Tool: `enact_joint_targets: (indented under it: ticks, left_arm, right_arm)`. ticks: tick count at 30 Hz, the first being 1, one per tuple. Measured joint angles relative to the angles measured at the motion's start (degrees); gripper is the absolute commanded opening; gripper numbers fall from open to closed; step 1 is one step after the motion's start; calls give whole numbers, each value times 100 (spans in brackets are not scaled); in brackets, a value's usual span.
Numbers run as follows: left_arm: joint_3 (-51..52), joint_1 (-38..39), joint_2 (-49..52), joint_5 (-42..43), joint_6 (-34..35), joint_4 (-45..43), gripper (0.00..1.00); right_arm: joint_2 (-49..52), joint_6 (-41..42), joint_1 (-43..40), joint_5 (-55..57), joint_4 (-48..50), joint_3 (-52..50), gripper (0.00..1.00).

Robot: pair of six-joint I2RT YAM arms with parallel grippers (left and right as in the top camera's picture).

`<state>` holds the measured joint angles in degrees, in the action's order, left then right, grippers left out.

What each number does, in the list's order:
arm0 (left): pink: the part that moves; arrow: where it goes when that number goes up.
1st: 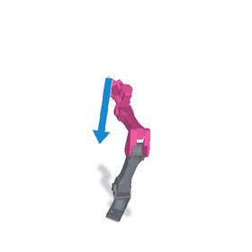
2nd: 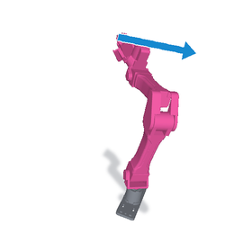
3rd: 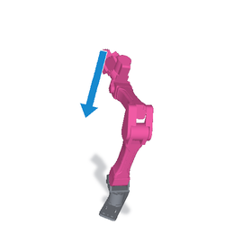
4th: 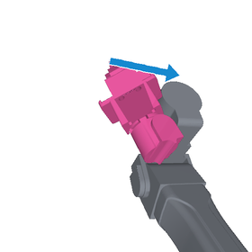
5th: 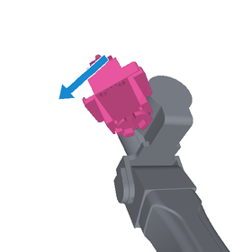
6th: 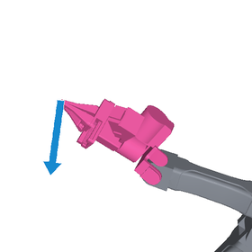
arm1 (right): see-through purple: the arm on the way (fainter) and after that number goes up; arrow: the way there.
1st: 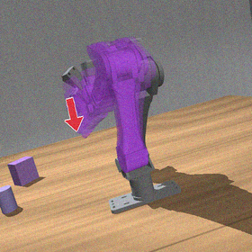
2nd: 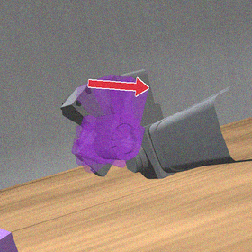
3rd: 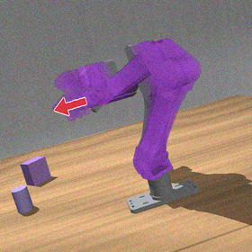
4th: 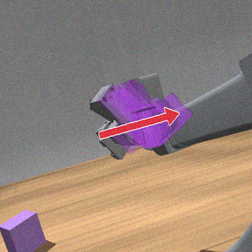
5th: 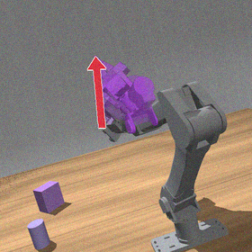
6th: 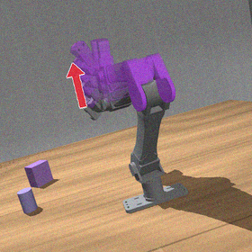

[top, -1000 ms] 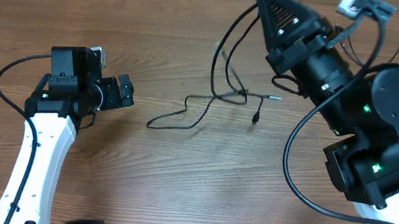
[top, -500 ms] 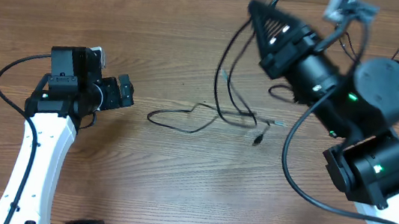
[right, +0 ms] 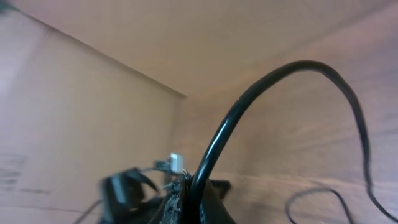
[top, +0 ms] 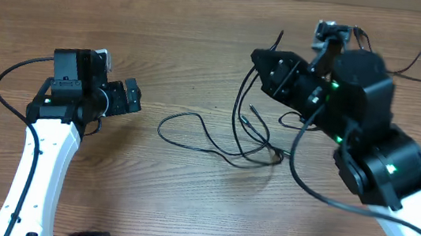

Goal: Untangle cables

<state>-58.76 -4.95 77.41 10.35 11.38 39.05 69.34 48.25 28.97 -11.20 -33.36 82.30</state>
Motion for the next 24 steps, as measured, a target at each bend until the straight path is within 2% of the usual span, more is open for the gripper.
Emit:
enact_joint_targets:
  ticks: [4,16,20,24]
  left_arm:
    - [0,0,0,0,0,2,99]
    - [0,0,0,-15,0,2,100]
    - [0,0,0,-13,0,2,99]
    - [0,0,0,-13,0,2,100]
  right_arm:
    - [-295,-2,0,0,632,2,4]
    - [-820,-4,0,-46,3803,9,4]
    - [-844,-9,0,-44,4168,9,4]
    - [-841,-13,0,-42,4103,9,4]
